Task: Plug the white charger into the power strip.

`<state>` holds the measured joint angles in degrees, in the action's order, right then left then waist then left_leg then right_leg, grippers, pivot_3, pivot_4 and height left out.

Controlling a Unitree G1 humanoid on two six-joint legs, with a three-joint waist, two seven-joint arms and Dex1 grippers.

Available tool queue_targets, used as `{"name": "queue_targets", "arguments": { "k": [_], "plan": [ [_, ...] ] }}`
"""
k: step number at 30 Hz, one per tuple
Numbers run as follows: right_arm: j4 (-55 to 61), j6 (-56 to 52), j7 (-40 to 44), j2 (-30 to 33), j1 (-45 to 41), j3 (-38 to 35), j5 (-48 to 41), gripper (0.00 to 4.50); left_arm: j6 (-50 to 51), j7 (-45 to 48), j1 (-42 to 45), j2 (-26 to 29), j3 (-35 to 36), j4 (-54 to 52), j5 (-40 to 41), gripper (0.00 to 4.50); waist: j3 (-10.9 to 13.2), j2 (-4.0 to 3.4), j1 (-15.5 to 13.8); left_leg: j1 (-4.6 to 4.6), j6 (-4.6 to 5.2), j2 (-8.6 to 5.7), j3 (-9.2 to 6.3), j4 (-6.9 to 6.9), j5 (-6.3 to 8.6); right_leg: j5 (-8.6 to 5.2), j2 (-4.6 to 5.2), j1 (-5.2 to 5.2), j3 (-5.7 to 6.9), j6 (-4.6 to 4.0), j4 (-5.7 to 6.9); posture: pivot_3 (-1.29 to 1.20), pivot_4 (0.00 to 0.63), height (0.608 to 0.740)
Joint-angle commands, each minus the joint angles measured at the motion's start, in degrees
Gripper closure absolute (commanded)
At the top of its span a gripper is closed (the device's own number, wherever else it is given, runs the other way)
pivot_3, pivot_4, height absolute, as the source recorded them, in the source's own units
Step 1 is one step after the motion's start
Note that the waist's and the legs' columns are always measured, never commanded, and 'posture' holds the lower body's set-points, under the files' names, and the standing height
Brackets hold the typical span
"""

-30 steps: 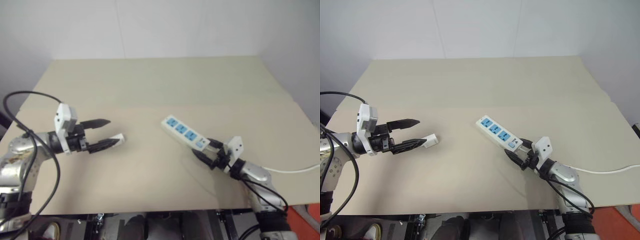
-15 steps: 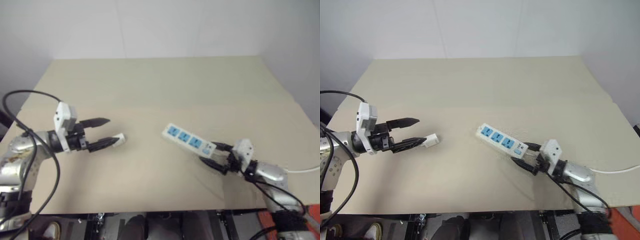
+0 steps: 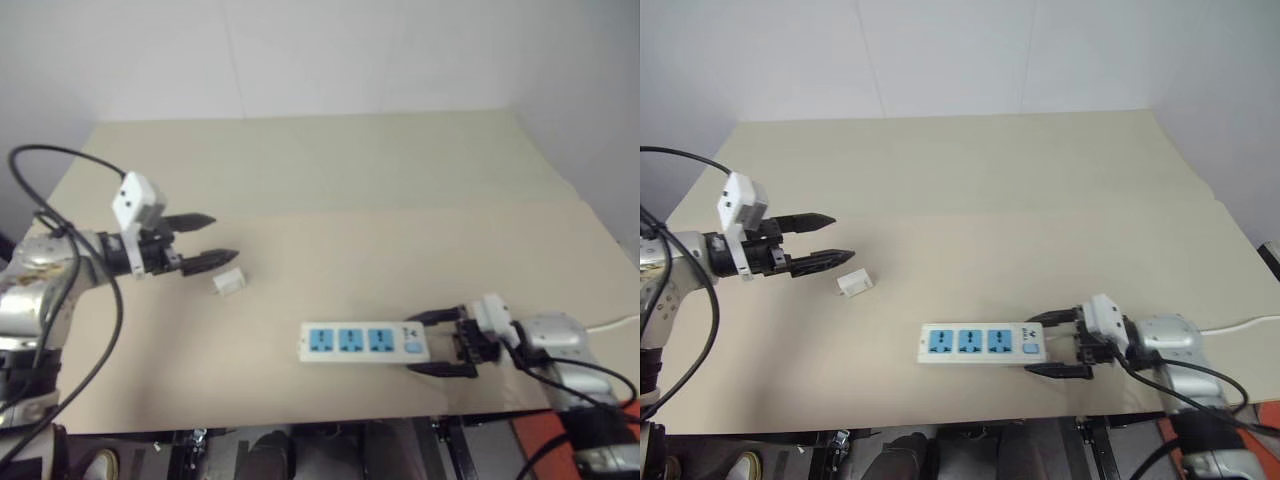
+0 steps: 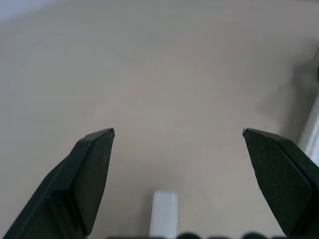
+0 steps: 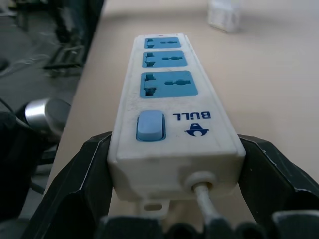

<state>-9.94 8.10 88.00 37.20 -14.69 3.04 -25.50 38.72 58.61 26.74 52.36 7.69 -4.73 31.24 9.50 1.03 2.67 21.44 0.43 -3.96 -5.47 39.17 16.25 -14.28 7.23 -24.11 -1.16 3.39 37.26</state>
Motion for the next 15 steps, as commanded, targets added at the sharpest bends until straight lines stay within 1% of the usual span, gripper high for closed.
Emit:
{"name": "queue_targets", "arguments": {
  "k": [1, 3, 6, 8, 10, 12, 14, 15],
  "plan": [
    [-0.96, 0.89, 2.17, -2.54, -3.58, 2.26, 0.1, 1.08, 2.48, -1.03, 2.38, 1.94, -0.93, -1.74, -1.29, 0.0, 0.0, 0.0, -0.2, 0.0, -0.03, 0.0, 0.0, 0.0, -0.02, 0.0, 0.0, -0.02, 0.0, 0.0, 0.02, 0.0, 0.15, 0.74],
    [-3.78, 1.69, 1.35, -4.89, -6.36, 3.79, 1.57, 1.08, 5.63, -1.61, 4.71, 2.82, -3.31, -1.85, -2.28, 0.0, 0.01, 0.02, -0.28, 0.03, -0.21, 0.03, -0.01, 0.0, -0.12, 0.0, 0.0, -0.04, 0.01, 0.0, 0.02, 0.0, 0.15, 0.74],
    [-6.32, 1.88, 1.0, -6.93, -9.02, 5.15, 3.21, 1.08, 9.37, -2.74, 8.69, 3.55, -6.46, -2.76, -3.8, 0.0, 0.0, 0.02, -0.37, 0.1, -0.23, -0.03, -0.01, 0.02, -0.13, 0.0, 0.01, -0.06, 0.02, 0.01, -0.01, 0.0, 0.15, 0.74],
    [-7.24, 1.13, 1.32, -7.37, -10.28, 5.97, 4.03, 1.08, 11.66, -0.93, 11.66, 4.42, -8.68, -2.8, -3.69, 0.0, 0.0, 0.03, -0.4, 0.15, -0.23, -0.05, -0.02, 0.03, -0.13, 0.01, 0.01, -0.1, 0.03, 0.01, 0.0, 0.0, 0.15, 0.74],
    [-8.27, 0.72, 1.49, -7.5, -11.32, 6.7, 5.0, 1.08, 14.88, 0.67, 15.28, 5.56, -12.55, -2.3, -4.79, 0.0, 0.0, 0.02, -0.29, 0.26, -0.24, -0.07, -0.02, 0.08, -0.14, 0.01, 0.0, -0.16, 0.04, 0.01, 0.02, 0.0, 0.15, 0.74],
    [-9.38, 0.96, 1.08, -7.77, -12.06, 7.14, 5.85, 1.08, 19.44, 1.08, 19.37, 4.99, -15.3, -0.75, -4.68, 0.0, 0.0, 0.02, -0.15, 0.29, -0.24, -0.07, -0.03, 0.16, -0.14, 0.01, -0.01, -0.17, 0.08, 0.02, 0.35, 0.0, 0.15, 0.74],
    [-10.06, 1.24, 0.58, -7.98, -12.41, 7.24, 6.42, 1.08, 23.18, 1.51, 22.17, 4.02, -16.29, -0.19, -3.38, 0.0, 0.0, 0.02, -0.06, 0.29, -0.23, -0.07, -0.03, 0.21, -0.13, 0.01, -0.03, -0.17, 0.08, 0.02, 0.39, 0.0, 0.15, 0.74],
    [-10.15, 0.95, 0.14, -8.1, -12.43, 7.14, 6.47, 1.08, 24.17, 2.54, 23.26, 4.62, -18.63, -0.33, -4.2, 0.0, 0.0, 0.03, 0.06, 0.29, -0.23, -0.07, -0.03, 0.21, -0.13, 0.01, -0.05, -0.17, 0.08, 0.02, 0.39, 0.0, 0.15, 0.74]
  ]
}}
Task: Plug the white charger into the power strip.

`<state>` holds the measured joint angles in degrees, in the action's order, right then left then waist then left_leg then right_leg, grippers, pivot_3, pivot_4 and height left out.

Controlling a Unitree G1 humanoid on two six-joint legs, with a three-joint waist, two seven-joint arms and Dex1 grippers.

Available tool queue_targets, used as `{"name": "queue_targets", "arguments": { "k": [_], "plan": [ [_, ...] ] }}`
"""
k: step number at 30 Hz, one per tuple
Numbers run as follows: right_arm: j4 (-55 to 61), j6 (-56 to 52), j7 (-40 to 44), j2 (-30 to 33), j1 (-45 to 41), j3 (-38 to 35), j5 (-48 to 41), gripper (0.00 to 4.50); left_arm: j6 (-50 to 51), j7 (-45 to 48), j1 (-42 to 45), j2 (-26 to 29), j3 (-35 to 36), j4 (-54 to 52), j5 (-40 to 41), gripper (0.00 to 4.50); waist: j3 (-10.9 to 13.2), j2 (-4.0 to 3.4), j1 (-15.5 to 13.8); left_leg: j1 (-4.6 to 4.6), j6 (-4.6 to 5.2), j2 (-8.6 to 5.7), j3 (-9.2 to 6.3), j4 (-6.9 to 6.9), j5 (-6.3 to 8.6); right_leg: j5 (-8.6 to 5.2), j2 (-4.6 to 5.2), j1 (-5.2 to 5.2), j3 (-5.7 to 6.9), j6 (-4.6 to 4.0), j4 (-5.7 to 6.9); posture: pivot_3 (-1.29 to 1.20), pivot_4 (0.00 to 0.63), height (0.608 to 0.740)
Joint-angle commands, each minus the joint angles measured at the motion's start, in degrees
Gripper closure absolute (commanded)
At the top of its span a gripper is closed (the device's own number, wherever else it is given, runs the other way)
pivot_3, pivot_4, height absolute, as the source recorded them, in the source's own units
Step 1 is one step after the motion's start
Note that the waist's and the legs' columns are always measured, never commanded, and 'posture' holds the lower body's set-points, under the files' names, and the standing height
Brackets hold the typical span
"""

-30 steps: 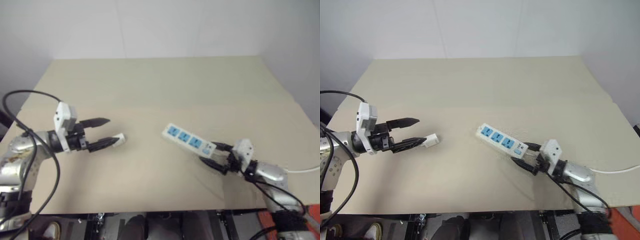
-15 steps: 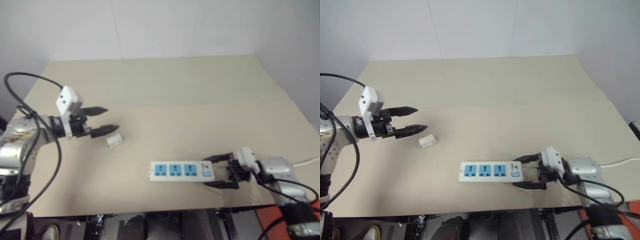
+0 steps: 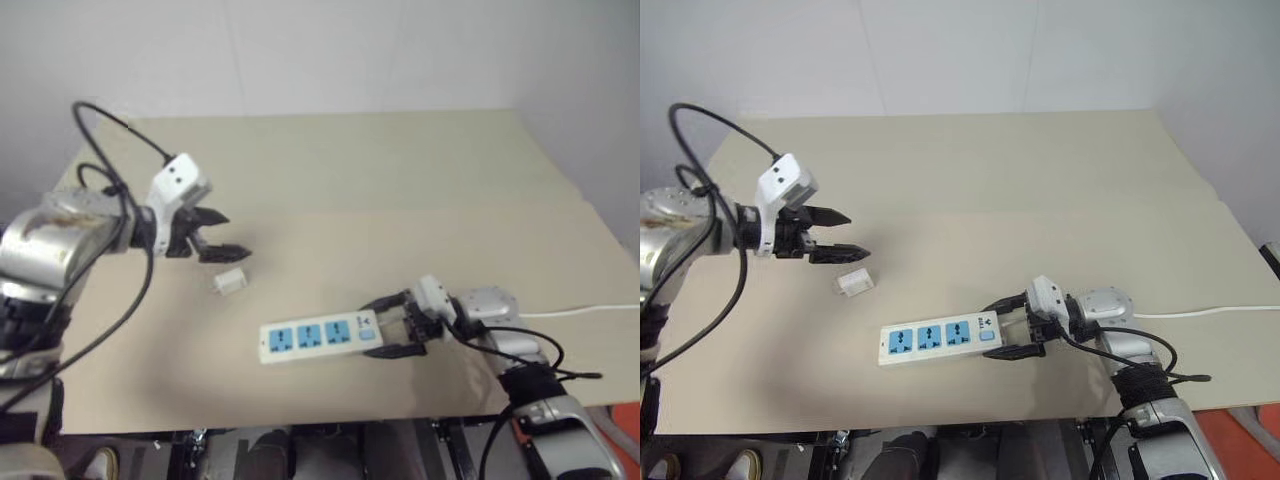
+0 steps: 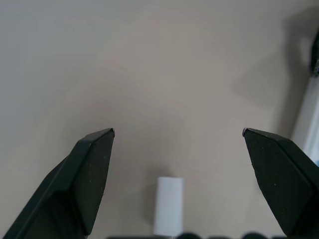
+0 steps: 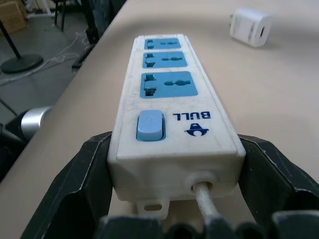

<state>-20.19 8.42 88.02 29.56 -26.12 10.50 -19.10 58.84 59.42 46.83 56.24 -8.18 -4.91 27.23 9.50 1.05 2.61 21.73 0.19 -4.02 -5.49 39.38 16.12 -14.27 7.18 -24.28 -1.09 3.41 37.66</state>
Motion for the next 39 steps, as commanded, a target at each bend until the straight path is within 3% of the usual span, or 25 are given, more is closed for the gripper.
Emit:
{"name": "queue_targets", "arguments": {
  "k": [1, 5, 9, 19, 29, 39],
  "plan": [
    [0.01, 0.42, -0.18, -0.57, -1.04, -0.41, 0.09, 1.08, 4.55, 2.47, 3.88, 1.25, -4.57, -0.23, -1.05, 0.0, 0.0, 0.0, 0.15, -0.01, 0.0, 0.01, 0.0, 0.0, 0.0, 0.0, -0.02, 0.0, -0.01, 0.0, 0.01, 0.0, 0.15, 0.74],
    [-0.71, 1.31, -0.64, -0.77, -0.74, -0.11, 1.16, 1.08, 1.83, 3.2, 7.47, 0.37, -12.51, 5.64, -7.96, 0.0, 0.0, 0.0, 0.15, -0.04, 0.0, 0.02, 0.01, 0.05, 0.0, 0.0, -0.05, 0.01, -0.03, 0.0, 0.08, 0.0, 0.15, 0.74],
    [-0.85, 1.64, -1.31, -1.14, -0.54, 0.1, 1.97, 1.08, 2.14, 3.73, 13.39, -4.04, -18.06, 15.09, -12.95, 0.0, 0.0, 0.0, -0.13, 0.04, 0.01, 0.01, -0.01, 0.39, 0.01, 0.0, -0.09, 0.03, -0.02, 0.0, 0.27, 0.0, 0.15, 0.74],
    [0.74, 1.59, -3.46, -1.65, 1.25, 0.21, 3.0, 1.08, -0.85, 8.85, 19.94, -13.16, -23.52, 30.26, -19.38, 0.0, 0.0, 0.01, 0.4, 0.07, 0.02, 0.0, -0.02, 0.51, 0.01, 0.0, -0.09, -0.01, -0.04, 0.01, 0.36, 0.0, 0.15, 0.74],
    [1.9, 1.69, -5.81, -1.83, 2.6, 0.31, 3.49, 1.08, -3.34, 16.22, 21.23, -14.68, -29.43, 32.32, -25.8, 0.0, 0.0, 0.01, 0.4, 0.05, 0.03, 0.0, -0.02, 0.55, 0.01, 0.0, -0.1, 0.03, -0.04, 0.01, 0.39, 0.0, 0.15, 0.74],
    [2.1, 1.91, -7.1, -2.22, 3.13, 0.51, 3.9, 1.08, -4.93, 17.48, 19.75, -15.46, -31.63, 32.13, -30.91, 0.0, 0.0, 0.01, 0.48, 0.04, 0.04, 0.01, -0.03, 0.58, 0.01, -0.01, -0.11, 0.03, -0.04, 0.01, 0.38, 0.0, 0.15, 0.74]
  ]
}}
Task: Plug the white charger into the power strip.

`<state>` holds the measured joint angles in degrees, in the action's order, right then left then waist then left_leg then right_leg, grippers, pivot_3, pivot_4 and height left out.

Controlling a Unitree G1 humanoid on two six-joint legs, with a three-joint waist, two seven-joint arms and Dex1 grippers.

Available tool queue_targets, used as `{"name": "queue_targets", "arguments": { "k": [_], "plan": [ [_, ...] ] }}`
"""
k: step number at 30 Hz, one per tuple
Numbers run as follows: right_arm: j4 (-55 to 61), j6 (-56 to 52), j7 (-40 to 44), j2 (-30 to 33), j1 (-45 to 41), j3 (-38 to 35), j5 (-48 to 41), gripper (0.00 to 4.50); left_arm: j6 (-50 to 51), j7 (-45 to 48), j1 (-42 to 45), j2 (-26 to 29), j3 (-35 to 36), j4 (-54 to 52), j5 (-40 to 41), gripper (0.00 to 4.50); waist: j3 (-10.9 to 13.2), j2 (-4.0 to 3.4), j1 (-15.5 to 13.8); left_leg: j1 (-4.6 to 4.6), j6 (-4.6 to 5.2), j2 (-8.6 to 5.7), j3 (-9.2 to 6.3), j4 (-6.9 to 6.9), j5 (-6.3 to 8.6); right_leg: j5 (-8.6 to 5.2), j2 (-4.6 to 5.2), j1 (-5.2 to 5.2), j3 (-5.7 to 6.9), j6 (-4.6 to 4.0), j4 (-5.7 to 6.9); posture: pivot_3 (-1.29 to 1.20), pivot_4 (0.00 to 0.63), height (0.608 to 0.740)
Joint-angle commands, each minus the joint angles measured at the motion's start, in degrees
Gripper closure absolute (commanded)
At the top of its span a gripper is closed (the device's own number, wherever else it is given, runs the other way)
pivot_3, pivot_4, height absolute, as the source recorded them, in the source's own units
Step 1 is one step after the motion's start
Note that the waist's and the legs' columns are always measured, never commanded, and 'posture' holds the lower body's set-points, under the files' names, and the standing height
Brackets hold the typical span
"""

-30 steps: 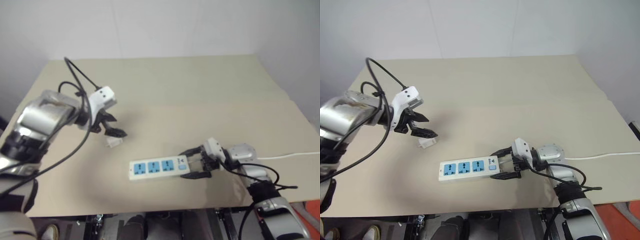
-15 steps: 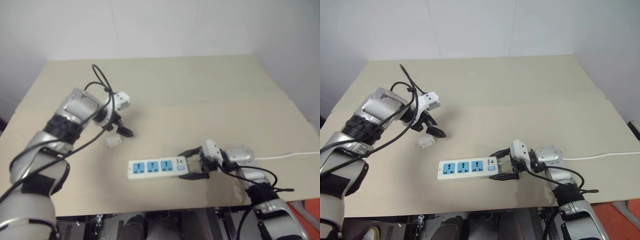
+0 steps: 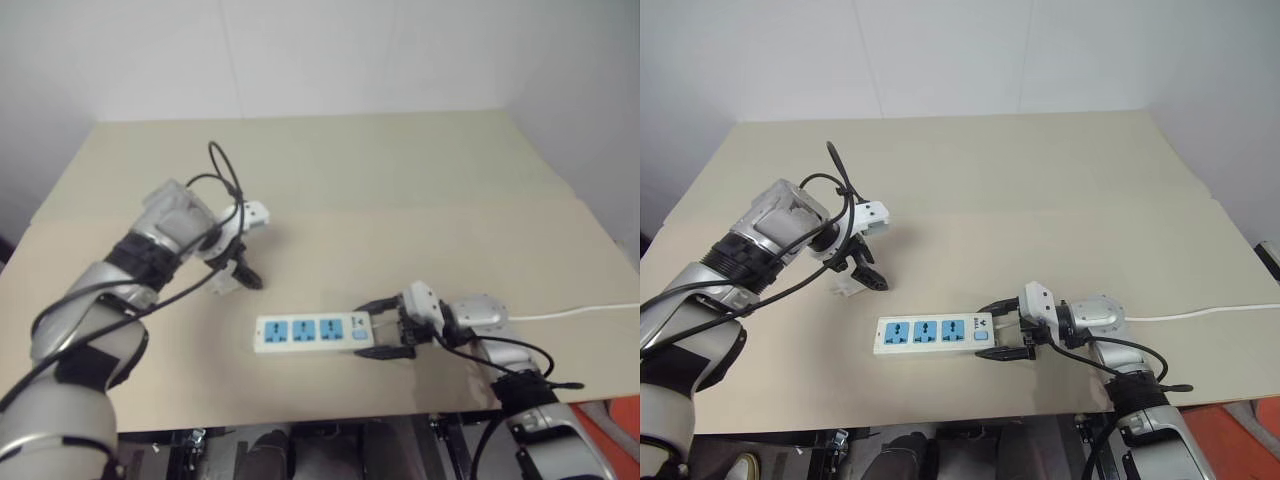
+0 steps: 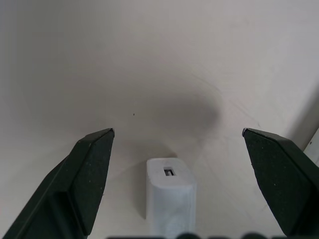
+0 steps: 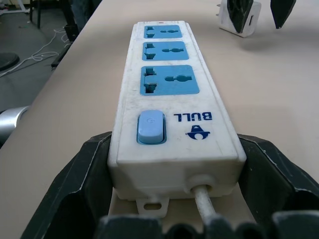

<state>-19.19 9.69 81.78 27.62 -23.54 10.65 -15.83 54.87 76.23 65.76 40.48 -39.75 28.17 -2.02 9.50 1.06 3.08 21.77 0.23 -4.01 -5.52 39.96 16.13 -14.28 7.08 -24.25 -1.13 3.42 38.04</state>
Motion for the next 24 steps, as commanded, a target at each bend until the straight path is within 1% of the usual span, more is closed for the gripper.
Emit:
{"name": "queue_targets", "arguments": {
  "k": [1, 9, 10, 11, 15, 20, 21, 24],
  "plan": [
    [1.1, 0.65, -0.95, -0.28, 0.57, 0.38, 0.67, 1.08, -1.11, 1.07, 0.79, 0.29, -0.05, -0.97, -1.9, 0.0, 0.0, 0.0, 0.0, 0.0, 0.0, 0.0, 0.0, 0.0, 0.0, 0.0, 0.0, 0.0, 0.0, 0.0, 0.0, 0.0, 0.15, 0.74],
    [0.63, 1.15, -1.53, -0.25, 0.79, 0.52, 1.17, 1.08, -1.88, 2.26, 0.01, 0.45, -0.86, -1.13, -4.85, 0.0, 0.0, 0.0, 0.0, -0.02, 0.01, 0.0, 0.0, 0.05, 0.01, 0.0, 0.0, 0.01, 0.0, 0.0, 0.0, 0.0, 0.15, 0.74],
    [0.63, 1.2, -1.58, -0.25, 0.83, 0.54, 1.22, 1.08, -1.93, 2.45, -0.03, 0.48, -0.93, -1.17, -5.11, 0.37, 0.0, 0.0, 0.0, -0.02, 0.02, 0.0, 0.0, 0.06, 0.01, 0.0, 0.0, 0.01, -0.01, 0.0, 0.0, 0.0, 0.15, 0.74],
    [0.64, 1.19, -1.67, -0.28, 0.86, 0.56, 1.27, 1.08, -2.29, 2.96, -0.07, 0.61, -1.08, -1.27, -5.31, 0.55, 0.0, 0.0, 0.0, -0.02, 0.02, 0.0, 0.0, 0.07, 0.01, 0.0, 0.0, 0.01, -0.01, 0.0, 0.0, 0.0, 0.15, 0.74],
    [0.67, 1.24, -2.03, -0.44, 0.92, 0.59, 1.47, 1.08, -2.88, 2.76, -0.52, 0.44, -1.21, -0.59, -6.76, 1.73, 0.0, 0.0, 0.01, -0.03, 0.03, 0.0, 0.0, 0.1, 0.02, 0.0, 0.0, 0.01, -0.01, 0.0, 0.0, 0.0, 0.15, 0.74],
    [0.53, 1.26, -2.6, -0.66, 0.77, 0.47, 1.65, 1.08, -3.29, 2.53, -0.69, 0.16, -0.86, -0.33, -7.72, 3.35, 0.0, 0.0, 0.05, -0.05, 0.08, 0.0, 0.0, 0.1, 0.04, 0.0, -0.01, 0.01, -0.02, 0.0, 0.0, 0.0, 0.15, 0.74],
    [0.55, 1.23, -2.64, -0.67, 0.77, 0.47, 1.66, 1.08, -3.19, 2.37, -0.63, -0.1, -0.44, -0.32, -7.66, 3.5, 0.0, 0.0, 0.05, -0.06, 0.23, 0.01, 0.0, 0.11, 0.13, 0.0, -0.01, 0.02, -0.02, 0.0, 0.0, 0.0, 0.15, 0.74],
    [0.65, 1.24, -2.64, -0.57, 0.9, 0.53, 1.77, 1.08, -2.79, 2.43, -0.25, -0.4, 0.99, -1.66, -7.08, 3.49, 0.0, 0.0, 0.04, -0.08, 0.24, 0.01, 0.0, 0.13, 0.13, 0.0, -0.01, 0.02, -0.02, 0.0, 0.0, 0.0, 0.15, 0.74]
  ]
}}
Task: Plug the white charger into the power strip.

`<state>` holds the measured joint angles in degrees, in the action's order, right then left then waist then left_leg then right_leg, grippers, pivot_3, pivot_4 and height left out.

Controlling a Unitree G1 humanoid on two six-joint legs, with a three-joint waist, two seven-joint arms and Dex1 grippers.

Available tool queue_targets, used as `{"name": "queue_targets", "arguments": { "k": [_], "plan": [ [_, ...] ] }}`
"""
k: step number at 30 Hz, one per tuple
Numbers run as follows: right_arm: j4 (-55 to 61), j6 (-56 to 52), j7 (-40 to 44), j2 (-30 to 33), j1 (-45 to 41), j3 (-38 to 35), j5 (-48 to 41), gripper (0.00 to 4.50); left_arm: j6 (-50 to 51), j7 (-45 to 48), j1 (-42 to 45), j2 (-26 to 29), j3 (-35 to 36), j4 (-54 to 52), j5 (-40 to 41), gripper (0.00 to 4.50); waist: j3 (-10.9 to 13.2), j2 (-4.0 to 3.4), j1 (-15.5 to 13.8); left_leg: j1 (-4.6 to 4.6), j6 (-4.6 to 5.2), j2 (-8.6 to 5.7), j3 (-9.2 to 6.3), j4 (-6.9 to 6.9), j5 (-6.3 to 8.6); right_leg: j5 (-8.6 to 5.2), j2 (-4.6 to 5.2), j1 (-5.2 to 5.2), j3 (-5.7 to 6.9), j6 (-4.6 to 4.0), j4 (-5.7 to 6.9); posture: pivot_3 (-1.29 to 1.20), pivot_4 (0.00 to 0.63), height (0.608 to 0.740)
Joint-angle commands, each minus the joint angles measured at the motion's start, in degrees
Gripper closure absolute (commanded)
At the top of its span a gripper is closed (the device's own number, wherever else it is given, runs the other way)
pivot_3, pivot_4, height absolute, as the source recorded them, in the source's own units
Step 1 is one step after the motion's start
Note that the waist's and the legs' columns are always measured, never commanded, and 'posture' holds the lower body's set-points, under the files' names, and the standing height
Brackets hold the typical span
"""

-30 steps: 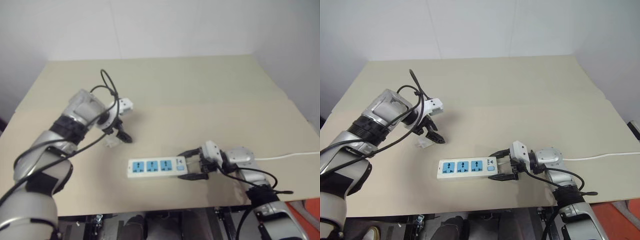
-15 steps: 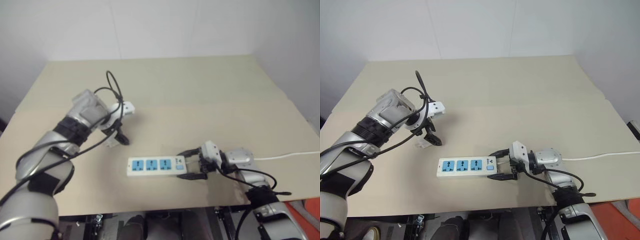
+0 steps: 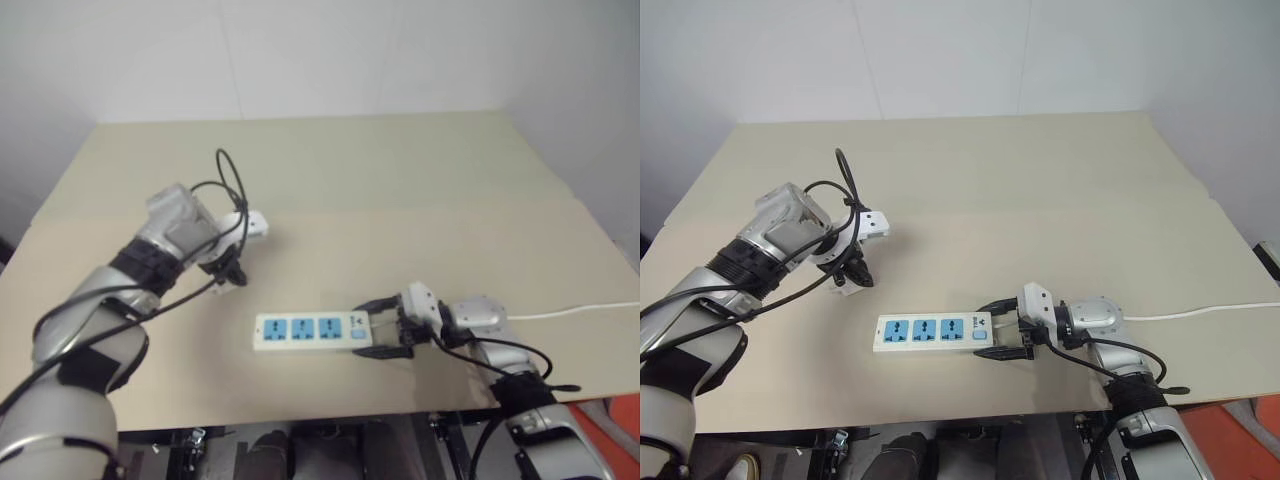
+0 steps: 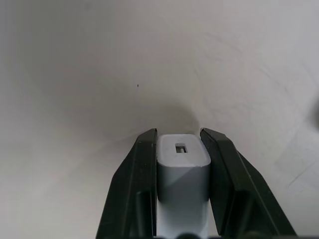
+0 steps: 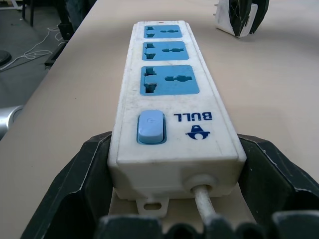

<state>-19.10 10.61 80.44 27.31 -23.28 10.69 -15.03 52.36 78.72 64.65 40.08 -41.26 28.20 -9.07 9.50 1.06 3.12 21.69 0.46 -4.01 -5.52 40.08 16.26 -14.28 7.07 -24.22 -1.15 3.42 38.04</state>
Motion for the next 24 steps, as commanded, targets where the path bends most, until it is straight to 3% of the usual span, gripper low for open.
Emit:
{"name": "queue_targets", "arguments": {
  "k": [1, 7, 11, 14, 18, 20, 24],
  "plan": [
    [0.62, 0.33, -1.22, -0.21, 0.72, 0.52, 0.96, 1.08, -0.04, 0.07, 1.11, 0.0, 3.26, -2.45, 0.48, 3.49, 0.0, 0.0, 0.01, 0.0, 0.0, 0.0, 0.0, 0.01, 0.0, 0.0, 0.0, 0.0, 0.0, 0.0, 0.0, 0.0, 0.15, 0.74],
    [1.17, 0.23, -0.83, 0.25, 1.23, 0.56, 0.73, 1.08, 2.39, 1.74, 4.63, 1.07, 14.0, -8.36, 7.55, 3.49, 0.0, 0.0, 0.0, 0.02, 0.0, 0.01, -0.02, 0.03, 0.0, 0.0, 0.0, -0.02, 0.0, 0.0, 0.01, 0.0, 0.15, 0.74],
    [1.78, -0.14, -0.36, 0.45, 1.6, 0.67, 0.41, 1.08, 1.71, -0.89, 2.96, -1.5, 32.52, -12.66, 20.19, 3.49, 0.0, 0.0, 0.15, 0.02, -0.03, 0.03, -0.04, 0.02, -0.02, 0.0, 0.01, -0.05, 0.0, 0.0, 0.0, 0.0, 0.15, 0.74],
    [1.67, -0.11, -0.4, 0.28, 1.61, 0.84, 0.56, 1.08, -1.24, -4.16, -4.85, -6.53, 46.68, -18.21, 30.42, 3.49, -0.05, -0.03, 0.14, -0.03, -0.26, 0.15, -0.05, 0.02, -0.15, 0.0, 0.03, 0.01, 0.01, 0.0, -0.04, 0.0, 0.15, 0.74],
    [1.89, -0.59, -0.81, -0.13, 1.51, 1.13, 0.65, 1.08, -5.24, -5.5, -17.99, -9.11, 46.74, -29.46, 34.34, 3.49, -0.11, -0.09, 0.3, -0.2, -0.28, 0.19, 0.0, -0.05, -0.16, 0.01, 0.03, 0.07, -0.12, -0.01, -0.01, 0.0, 0.15, 0.74],
    [2.05, -1.25, -0.59, -0.32, 1.49, 1.4, 0.45, 1.08, -13.36, -8.03, -25.82, -15.7, 48.73, -34.45, 37.13, 3.49, -0.12, -0.04, -0.02, -0.15, -0.27, 0.18, 0.0, -0.02, -0.15, 0.01, 0.02, 0.05, -0.14, -0.01, -0.02, 0.0, 0.15, 0.74],
    [1.43, -1.71, -0.23, -0.76, 1.22, 1.97, 0.78, 1.08, -12.86, -8.79, -32.28, -20.02, 47.22, -36.18, 41.67, 3.49, -0.15, 0.12, -0.61, -0.12, -0.23, 0.2, 0.03, 0.01, -0.12, 0.03, 0.01, 0.04, -0.2, -0.03, -0.06, 0.0, 0.15, 0.74]
  ]
}}
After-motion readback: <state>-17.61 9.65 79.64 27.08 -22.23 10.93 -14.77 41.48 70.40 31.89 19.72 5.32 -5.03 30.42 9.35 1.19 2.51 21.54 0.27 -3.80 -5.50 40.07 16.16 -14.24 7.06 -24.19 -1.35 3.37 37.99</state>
